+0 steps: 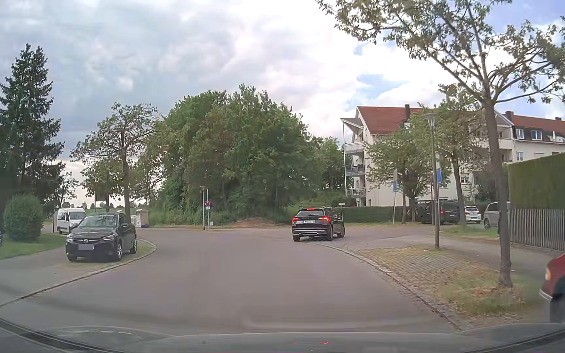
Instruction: Follow the waypoints while adhering to traffic rules and regulations
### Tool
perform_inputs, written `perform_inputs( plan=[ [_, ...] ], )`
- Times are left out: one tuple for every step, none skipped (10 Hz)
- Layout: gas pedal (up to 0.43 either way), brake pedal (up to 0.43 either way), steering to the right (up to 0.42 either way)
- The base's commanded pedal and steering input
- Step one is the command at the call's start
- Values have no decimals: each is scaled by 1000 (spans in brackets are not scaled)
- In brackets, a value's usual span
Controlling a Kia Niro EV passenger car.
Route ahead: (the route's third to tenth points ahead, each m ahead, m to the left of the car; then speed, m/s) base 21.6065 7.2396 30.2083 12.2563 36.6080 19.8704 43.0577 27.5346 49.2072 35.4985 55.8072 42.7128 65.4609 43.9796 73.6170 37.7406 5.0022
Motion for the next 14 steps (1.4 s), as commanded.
perform_inputs(
  plan=[
    [138, 18, -4],
    [138, 18, -7],
    [138, 18, -12],
    [138, 18, -15],
    [138, 18, -15],
    [138, 18, -15],
    [138, 18, -16],
    [138, 18, -18],
    [110, 18, -20],
    [110, 18, -26],
    [110, 18, -38],
    [110, 18, -46],
    [110, 18, -50],
    [110, 18, -54]
  ],
)
